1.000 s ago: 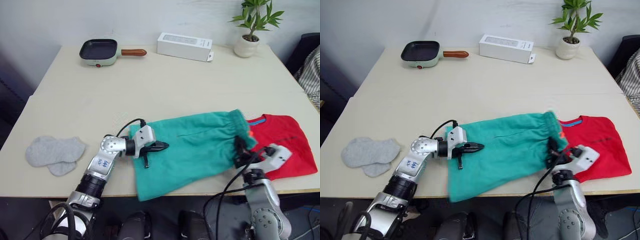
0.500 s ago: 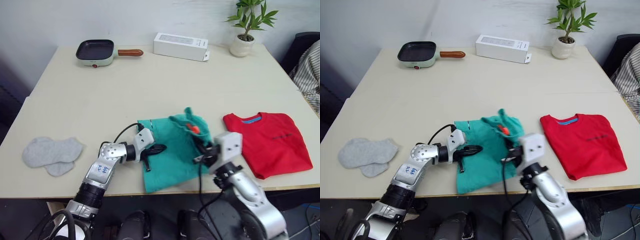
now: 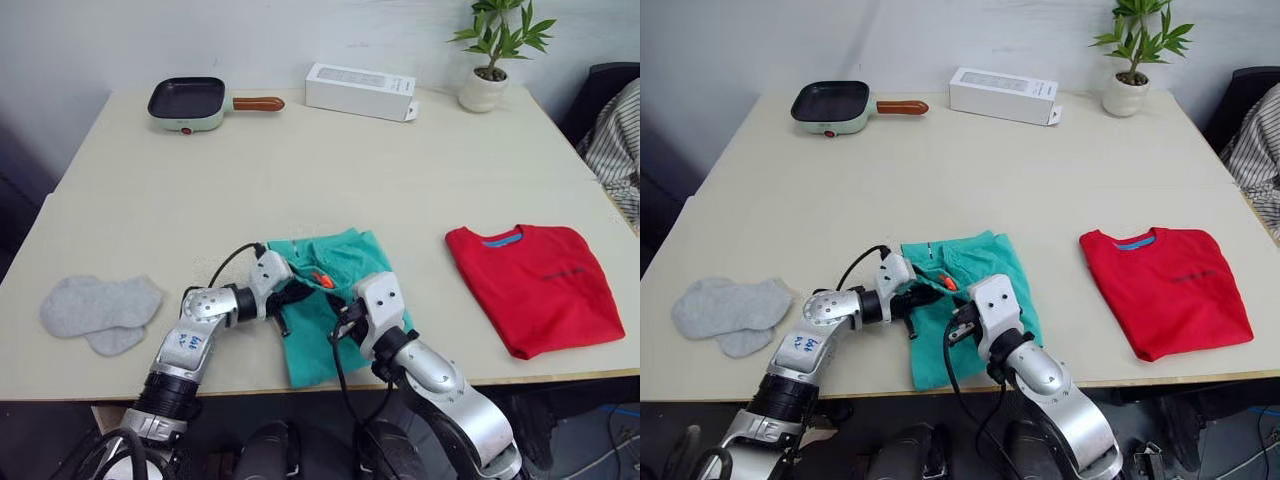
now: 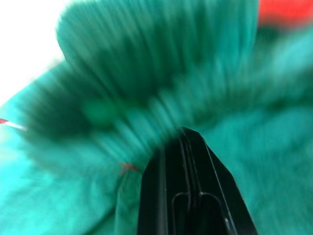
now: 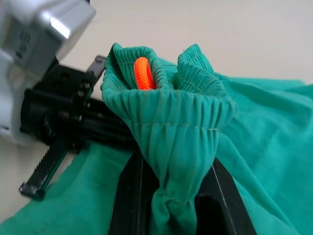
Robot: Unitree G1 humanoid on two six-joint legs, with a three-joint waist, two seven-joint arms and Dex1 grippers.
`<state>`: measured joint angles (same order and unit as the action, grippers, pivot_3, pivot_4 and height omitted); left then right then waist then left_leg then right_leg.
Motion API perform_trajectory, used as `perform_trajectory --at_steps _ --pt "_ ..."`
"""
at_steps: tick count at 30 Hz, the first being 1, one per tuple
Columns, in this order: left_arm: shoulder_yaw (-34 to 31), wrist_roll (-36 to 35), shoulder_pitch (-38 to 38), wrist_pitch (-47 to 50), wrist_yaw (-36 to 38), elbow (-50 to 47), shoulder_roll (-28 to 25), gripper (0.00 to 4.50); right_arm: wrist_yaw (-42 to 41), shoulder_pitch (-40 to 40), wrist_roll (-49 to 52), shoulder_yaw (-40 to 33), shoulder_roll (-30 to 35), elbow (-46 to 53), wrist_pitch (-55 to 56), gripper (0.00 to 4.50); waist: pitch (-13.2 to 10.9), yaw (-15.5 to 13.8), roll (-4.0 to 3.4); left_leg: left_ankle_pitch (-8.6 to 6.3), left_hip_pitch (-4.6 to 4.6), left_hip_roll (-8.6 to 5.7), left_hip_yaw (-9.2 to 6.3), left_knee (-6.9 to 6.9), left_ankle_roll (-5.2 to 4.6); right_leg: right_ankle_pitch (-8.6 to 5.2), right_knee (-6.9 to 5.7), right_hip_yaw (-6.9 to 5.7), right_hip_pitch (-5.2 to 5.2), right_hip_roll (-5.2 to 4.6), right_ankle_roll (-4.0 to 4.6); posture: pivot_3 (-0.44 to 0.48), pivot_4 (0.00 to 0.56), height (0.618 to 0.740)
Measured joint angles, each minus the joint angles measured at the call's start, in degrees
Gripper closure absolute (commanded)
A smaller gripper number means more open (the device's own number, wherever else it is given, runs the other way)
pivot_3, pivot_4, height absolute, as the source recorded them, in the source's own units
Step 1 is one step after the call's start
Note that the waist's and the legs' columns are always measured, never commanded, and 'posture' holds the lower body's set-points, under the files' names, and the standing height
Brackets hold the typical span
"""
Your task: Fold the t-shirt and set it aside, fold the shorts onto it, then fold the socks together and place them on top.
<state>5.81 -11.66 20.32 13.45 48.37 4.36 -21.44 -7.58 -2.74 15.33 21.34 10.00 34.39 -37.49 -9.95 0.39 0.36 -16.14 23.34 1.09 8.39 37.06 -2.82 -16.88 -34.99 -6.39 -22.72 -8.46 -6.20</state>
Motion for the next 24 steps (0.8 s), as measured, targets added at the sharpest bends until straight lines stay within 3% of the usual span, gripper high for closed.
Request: perform_trajectory --at_steps 4,9,11,12,16,20,23,24 --pt "-2.53 -3.33 -1.75 1.57 2.99 -2.12 -4.12 4.50 -8.05 -2.04 8.73 -6.05 2.61 0.10 -3.53 2.20 -0.02 0.06 0.01 -0.01 0.01 0.01 0.00 -0.01 -0.01 0.00 -0.01 -0.03 -0.02 0.00 0.00 0.000 0.150 0.740" --pt "-6.20 -5.78 -3.96 3.75 6.41 -3.78 -10.72 4.50 -25.29 -0.24 30.66 -15.77 15.25 2.85 -12.00 0.49 -0.11 -0.28 0.05 -0.35 0.01 0.01 -0.06 0.01 -0.48 0.00 0.11 -0.08 0.05 -0.03 0.01 0.000 0.150 0.740" --pt "-7.33 -6.97 -3.95 4.81 6.78 -4.19 -11.24 4.50 -28.66 -1.15 36.79 -20.71 17.71 2.56 -12.72 0.49 -0.12 -0.32 0.06 -0.40 0.01 -0.03 -0.06 0.05 -0.47 0.01 0.20 -0.08 0.11 -0.07 -0.01 0.000 0.150 0.740" --pt "-7.66 -7.61 -3.86 5.17 7.08 -4.32 -11.29 4.50 -30.06 -2.04 38.75 -22.76 19.17 1.92 -12.74 0.60 -0.13 -0.32 0.07 -0.41 0.00 -0.03 -0.06 0.06 -0.48 0.03 0.27 -0.09 0.16 -0.08 -0.06 0.000 0.150 0.740" --pt "-8.14 -11.37 -0.49 5.87 9.82 -4.20 -11.06 4.50 -33.71 -7.52 37.23 -27.23 21.67 -6.47 -8.24 1.81 -0.24 -0.41 0.22 -0.36 0.01 -0.04 -0.02 0.09 -0.43 0.07 0.32 -0.16 0.16 -0.08 -0.10 0.000 0.150 0.740" --pt "-6.28 -11.89 5.96 3.86 12.39 -2.95 -8.53 4.50 -41.15 -12.31 24.35 -23.97 24.18 -18.27 5.36 3.26 -0.24 -0.44 0.22 -0.20 0.00 -0.10 0.07 0.04 -0.14 0.08 0.29 -0.23 0.16 -0.01 -0.13 0.000 0.150 0.740" --pt "-1.20 -8.66 10.26 0.99 12.57 1.73 -3.91 4.50 -46.33 -17.30 16.21 -19.84 22.65 -28.96 15.79 4.41 -0.25 -0.34 0.24 0.00 0.01 -0.17 0.22 0.06 -0.51 0.12 0.20 -0.68 0.13 0.12 -0.20 0.000 0.150 0.740" --pt "0.81 -6.91 11.63 -0.04 12.08 4.15 -2.05 4.50 -48.00 -19.13 14.12 -18.65 21.51 -32.73 19.19 4.49 -0.25 -0.20 0.25 0.03 0.01 -0.18 0.26 0.09 -0.55 0.12 0.04 -0.69 0.13 0.28 -0.21 0.000 0.150 0.740"
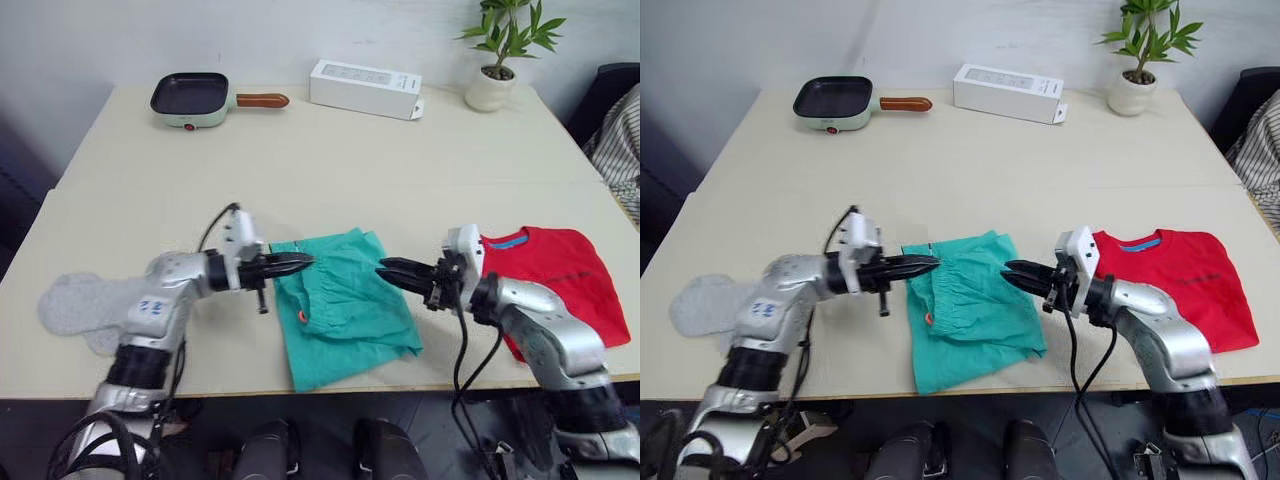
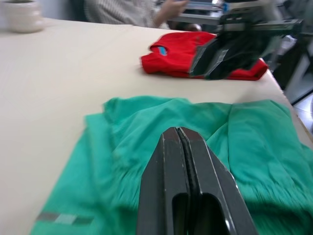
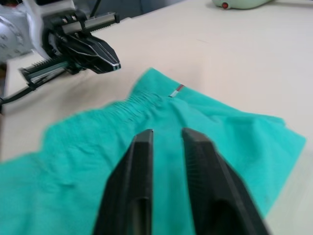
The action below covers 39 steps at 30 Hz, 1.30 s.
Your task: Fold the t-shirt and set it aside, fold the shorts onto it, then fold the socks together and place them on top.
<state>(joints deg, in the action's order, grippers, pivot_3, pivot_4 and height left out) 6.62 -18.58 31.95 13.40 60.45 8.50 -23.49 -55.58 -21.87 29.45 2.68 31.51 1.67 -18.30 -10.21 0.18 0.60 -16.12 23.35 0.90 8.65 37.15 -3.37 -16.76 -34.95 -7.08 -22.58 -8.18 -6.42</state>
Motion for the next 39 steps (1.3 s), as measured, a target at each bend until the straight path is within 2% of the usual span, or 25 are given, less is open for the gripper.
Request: perform_trajectory --at_steps 2,6,12,16,20,22,24,27,33,39 --pt "3.50 3.60 1.87 -2.41 -1.43 4.22 2.70 4.50 -3.07 -3.00 -3.81 2.35 -1.59 -6.46 6.04 4.49 0.00 0.16 0.00 0.04 0.01 0.00 0.07 0.03 -0.05 0.02 -0.05 0.03 0.00 0.10 -0.04 0.000 0.150 0.740" --pt "7.51 9.38 1.68 -4.84 -3.63 7.38 3.38 4.50 -7.79 -6.98 -8.87 5.40 -4.66 -16.54 14.12 4.49 -0.02 0.32 0.01 0.05 0.01 0.05 0.07 0.07 -0.05 0.02 -0.08 0.03 0.00 0.12 -0.04 0.000 0.150 0.740" --pt "7.82 11.58 -3.14 -3.34 -7.08 1.85 3.11 4.50 -11.23 -11.71 -12.48 6.59 -9.59 -28.47 20.18 4.49 -0.01 0.79 0.00 0.04 -0.05 0.04 -0.08 0.21 -0.06 0.02 -0.11 0.02 0.10 -0.32 -0.04 0.000 0.150 0.740" --pt "7.38 12.05 -5.35 -2.31 -8.27 -1.03 1.93 4.50 -7.13 -17.18 -15.05 5.29 -13.01 -41.82 24.24 4.49 -0.02 1.51 -0.02 0.14 -0.13 0.03 -0.13 0.19 0.10 0.02 -0.16 0.08 0.08 -0.39 -0.03 0.000 0.150 0.740" --pt "7.42 12.00 -5.76 -1.99 -8.03 -1.71 1.21 4.50 -0.23 -22.93 -16.05 0.43 -12.95 -53.46 27.85 4.49 -0.02 1.67 -0.04 0.18 -0.16 0.05 -0.23 0.03 0.47 0.04 -0.21 0.40 0.04 -0.39 0.07 0.000 0.150 0.740" --pt "7.39 11.82 -5.76 -2.48 -7.57 -1.71 1.12 4.50 0.92 -23.61 -15.96 -2.10 -11.99 -55.94 28.95 4.49 -0.02 1.68 -0.04 0.18 -0.16 0.07 -0.25 -0.04 0.49 0.01 -0.20 0.42 0.02 -0.37 0.12 0.000 0.150 0.740" --pt "6.74 11.11 -5.62 -2.85 -7.14 -1.31 1.22 4.50 -1.21 -23.04 -14.57 -4.02 -11.40 -54.73 29.22 4.49 -0.05 1.64 -0.09 0.28 -0.14 0.09 -0.24 -0.06 0.32 0.01 -0.27 0.41 0.01 -0.33 0.13 0.000 0.150 0.740" --pt "5.36 10.02 -5.01 -2.82 -7.36 -0.57 2.64 4.50 -5.65 -19.52 -11.87 -5.37 -10.97 -46.77 27.47 4.49 -0.07 1.59 -0.11 0.29 -0.10 0.10 -0.22 0.01 0.28 0.01 -0.45 0.39 0.02 -0.32 0.13 0.000 0.150 0.740" --pt "3.29 9.29 1.14 0.15 -10.96 3.35 5.45 4.50 -9.51 -0.12 -9.05 -2.59 -7.83 -18.87 19.10 4.49 -0.07 0.48 -0.11 0.21 -0.06 0.01 -0.29 0.09 0.17 0.05 -0.16 0.33 0.08 -0.40 0.06 0.000 0.150 0.740" --pt "5.27 11.37 1.45 1.33 -12.18 7.04 6.70 4.50 -8.66 11.47 -10.09 -0.07 -5.83 -7.40 18.12 4.49 -0.08 0.18 -0.11 0.09 -0.07 0.02 -0.21 0.03 0.44 0.09 -0.10 0.28 0.01 -0.36 -0.02 0.000 0.150 0.740"
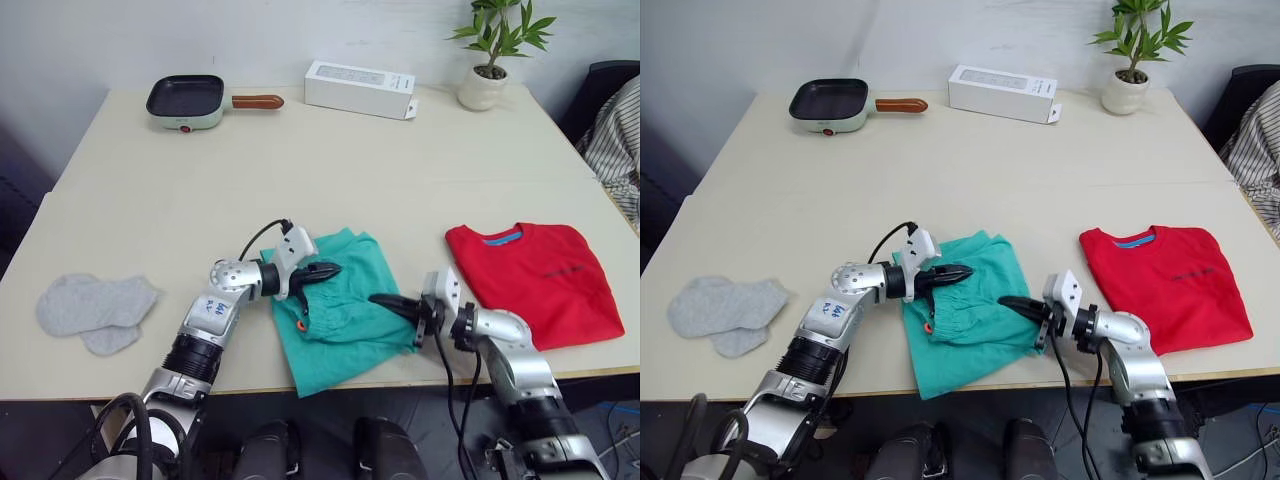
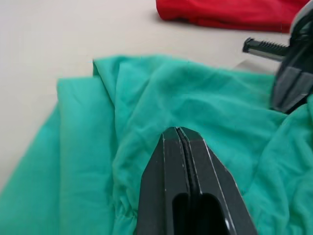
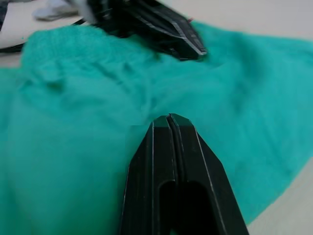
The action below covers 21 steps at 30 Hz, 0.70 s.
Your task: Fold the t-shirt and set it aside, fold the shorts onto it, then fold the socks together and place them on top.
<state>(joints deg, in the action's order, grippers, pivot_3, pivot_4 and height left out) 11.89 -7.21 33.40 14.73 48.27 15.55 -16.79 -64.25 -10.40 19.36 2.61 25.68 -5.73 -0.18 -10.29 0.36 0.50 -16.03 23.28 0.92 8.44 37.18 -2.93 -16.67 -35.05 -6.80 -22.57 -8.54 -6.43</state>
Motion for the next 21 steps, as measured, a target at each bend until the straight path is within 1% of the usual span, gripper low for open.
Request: perform_trajectory --at_steps 3,6,7,8,9,11,14,15,16,17,18,20,21 --pt "0.43 1.01 0.22 0.08 -0.34 0.72 -0.19 4.50 -0.37 4.56 0.24 0.27 3.05 8.57 0.02 4.49 0.01 -0.28 -0.02 -0.01 -0.01 0.00 0.00 0.02 0.02 0.00 0.01 0.02 0.01 -0.01 0.00 0.000 0.150 0.740" --pt "0.49 1.56 0.19 -0.69 -0.21 0.84 -0.71 4.50 -0.31 6.95 1.12 -1.19 6.93 14.49 -1.64 4.49 0.00 -0.25 0.00 -0.03 -0.04 0.01 -0.01 0.05 0.02 0.00 0.03 0.11 0.05 -0.02 0.01 0.000 0.150 0.740" --pt "0.48 1.59 0.16 -1.39 0.09 0.91 -0.99 4.50 0.26 7.08 2.94 -1.86 8.03 15.60 -4.81 4.49 0.00 -0.22 0.00 -0.03 -0.04 0.03 -0.01 0.05 0.02 0.01 0.03 0.14 0.05 -0.03 0.02 0.000 0.150 0.740" --pt "0.42 1.55 -0.05 -2.65 0.73 0.96 -1.47 4.50 1.39 7.01 6.42 -3.76 9.60 16.67 -10.54 4.49 0.00 -0.23 0.00 -0.02 -0.04 0.03 -0.01 0.04 0.02 0.02 0.03 0.19 0.04 -0.05 0.05 0.000 0.150 0.740" --pt "0.33 1.29 -0.34 -3.95 1.71 0.97 -1.97 4.50 2.30 6.64 9.76 -5.70 10.92 16.96 -15.66 4.15 0.00 -0.26 0.00 -0.02 -0.04 0.06 -0.04 0.04 0.02 0.02 0.04 0.17 0.03 -0.06 0.10 0.000 0.150 0.740" --pt "-0.15 0.20 -1.08 -7.13 5.04 0.97 -3.46 4.50 3.45 4.68 15.78 -9.04 13.78 16.18 -25.53 3.72 0.00 -0.19 0.00 -0.02 -0.03 0.10 -0.04 0.02 0.03 0.02 0.07 0.17 0.00 -0.06 0.18 0.000 0.150 0.740" --pt "-2.08 -1.95 -1.22 -9.88 9.05 1.27 -5.59 4.50 4.22 -0.49 20.51 -11.44 17.18 10.85 -36.96 2.67 -0.01 -0.23 0.00 -0.03 0.00 0.17 -0.06 0.02 0.05 0.01 0.11 0.11 -0.03 -0.05 0.28 0.000 0.150 0.740" --pt "-2.71 -2.48 -1.03 -10.51 9.85 1.37 -6.09 4.50 3.81 -2.48 20.69 -11.18 18.17 8.18 -39.30 2.26 -0.01 -0.27 0.00 -0.02 0.01 0.17 -0.06 0.02 0.03 0.00 0.12 0.09 -0.03 -0.05 0.29 0.000 0.150 0.740" --pt "-3.14 -2.75 -0.71 -11.20 10.70 1.45 -6.50 4.50 2.96 -4.29 20.50 -10.23 19.55 5.44 -41.60 1.98 -0.01 -0.28 -0.02 -0.02 0.02 0.16 -0.05 0.01 0.03 0.00 0.13 0.08 -0.04 -0.05 0.29 0.000 0.150 0.740" --pt "-3.30 -2.84 -0.52 -11.69 11.37 1.64 -6.78 4.50 1.92 -6.21 19.88 -8.51 20.46 3.06 -43.61 1.59 -0.01 -0.27 -0.02 0.02 0.02 0.16 -0.05 0.01 -0.06 0.00 0.14 0.07 -0.04 -0.05 0.29 0.000 0.150 0.740" --pt "-3.40 -2.88 -0.44 -11.89 11.78 1.79 -6.81 4.50 1.35 -7.78 19.53 -7.27 20.59 1.30 -45.14 1.28 -0.01 -0.30 -0.02 0.11 0.04 0.15 -0.05 0.01 -0.24 0.00 0.15 0.06 -0.04 -0.05 0.28 0.000 0.150 0.740" --pt "-3.27 -2.89 -0.50 -12.16 12.47 2.24 -6.72 4.50 0.20 -12.26 18.89 -3.72 20.06 -2.71 -49.37 0.63 -0.02 -0.26 -0.02 0.10 0.07 0.13 -0.02 0.03 -0.29 0.01 0.18 0.05 -0.06 -0.06 0.27 0.000 0.150 0.740" --pt "-2.87 -2.81 -0.59 -12.31 12.62 2.26 -6.65 4.50 -0.62 -13.97 18.56 -1.90 19.61 -3.88 -50.88 0.63 -0.02 -0.23 -0.02 0.10 0.10 0.14 -0.03 0.03 -0.29 0.01 0.18 0.04 -0.07 -0.05 0.27 0.000 0.150 0.740"
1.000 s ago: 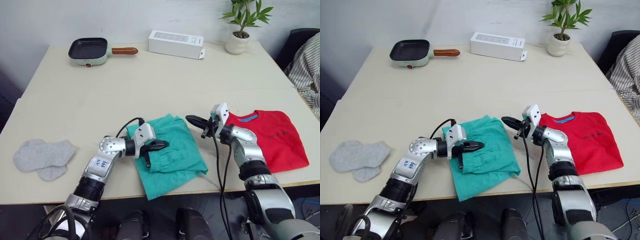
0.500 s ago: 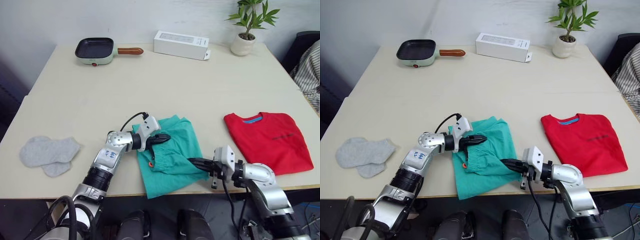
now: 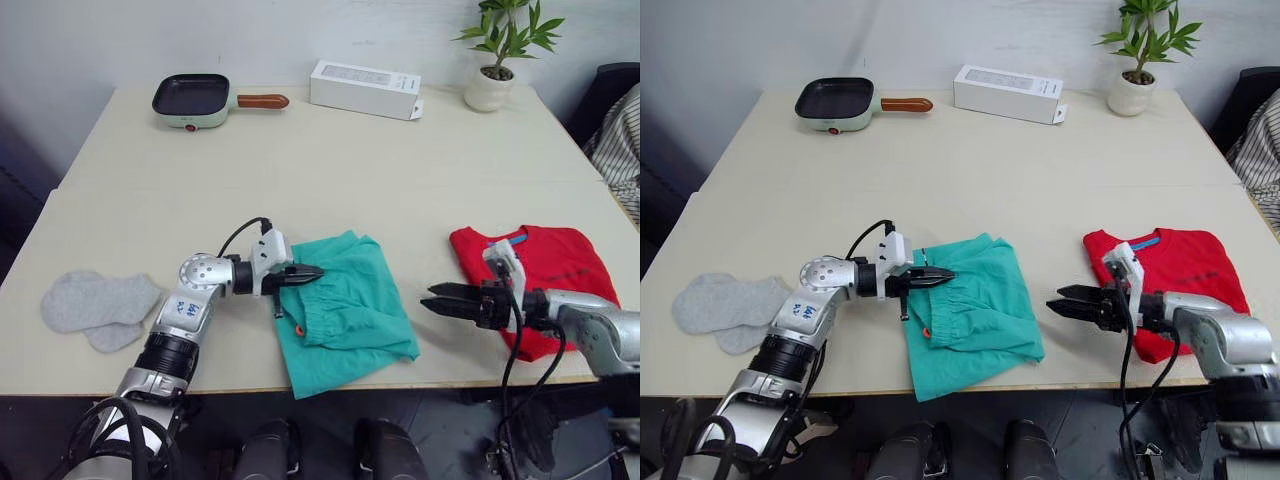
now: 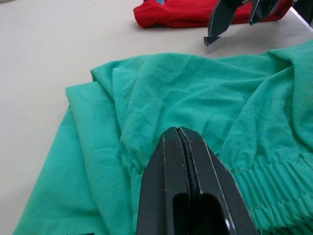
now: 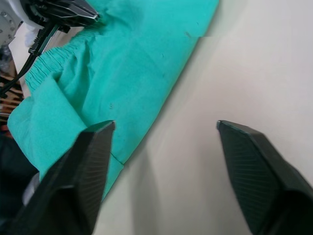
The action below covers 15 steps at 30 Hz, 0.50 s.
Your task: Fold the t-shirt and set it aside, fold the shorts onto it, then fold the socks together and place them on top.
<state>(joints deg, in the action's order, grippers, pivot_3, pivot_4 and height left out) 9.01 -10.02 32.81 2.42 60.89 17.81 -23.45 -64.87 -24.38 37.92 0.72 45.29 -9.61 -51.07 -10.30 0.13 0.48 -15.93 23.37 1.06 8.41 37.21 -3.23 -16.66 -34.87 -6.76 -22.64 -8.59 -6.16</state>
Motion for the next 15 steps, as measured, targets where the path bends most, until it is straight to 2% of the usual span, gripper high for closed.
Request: perform_trajectory --at_steps 3,9,12,15 --pt "0.53 0.97 -1.22 -0.13 -1.18 -0.10 0.19 4.50 -1.16 -6.60 -1.44 3.49 -3.01 -4.38 -3.94 0.63 0.00 0.44 0.00 -0.02 -0.03 0.02 0.04 0.02 0.00 0.01 -0.05 -0.02 0.01 0.03 -0.01 0.000 0.150 0.740" --pt "0.75 2.46 -2.90 -0.55 -3.58 -1.12 0.12 4.50 -0.36 -14.50 -2.14 7.24 -10.02 -7.79 -11.90 0.63 0.01 1.08 0.00 0.01 -0.04 0.03 0.02 0.05 0.04 0.01 -0.18 -0.06 0.01 0.02 -0.01 0.000 0.150 0.740" --pt "0.66 2.46 -3.67 -0.49 -4.20 -1.68 0.17 4.50 1.52 -17.09 -2.60 7.87 -13.47 -9.28 -14.85 1.21 0.01 1.38 -0.01 0.01 -0.04 0.02 0.01 0.03 0.04 0.01 -0.18 -0.06 0.00 0.00 -0.01 0.000 0.150 0.740" --pt "0.61 2.44 -4.04 -0.49 -4.82 -2.00 0.21 4.50 4.11 -17.95 -2.78 7.32 -15.51 -10.83 -16.31 2.18 0.01 1.43 -0.01 0.00 -0.03 0.02 0.00 0.02 0.06 0.01 -0.19 -0.06 0.00 0.01 -0.01 0.000 0.150 0.740"
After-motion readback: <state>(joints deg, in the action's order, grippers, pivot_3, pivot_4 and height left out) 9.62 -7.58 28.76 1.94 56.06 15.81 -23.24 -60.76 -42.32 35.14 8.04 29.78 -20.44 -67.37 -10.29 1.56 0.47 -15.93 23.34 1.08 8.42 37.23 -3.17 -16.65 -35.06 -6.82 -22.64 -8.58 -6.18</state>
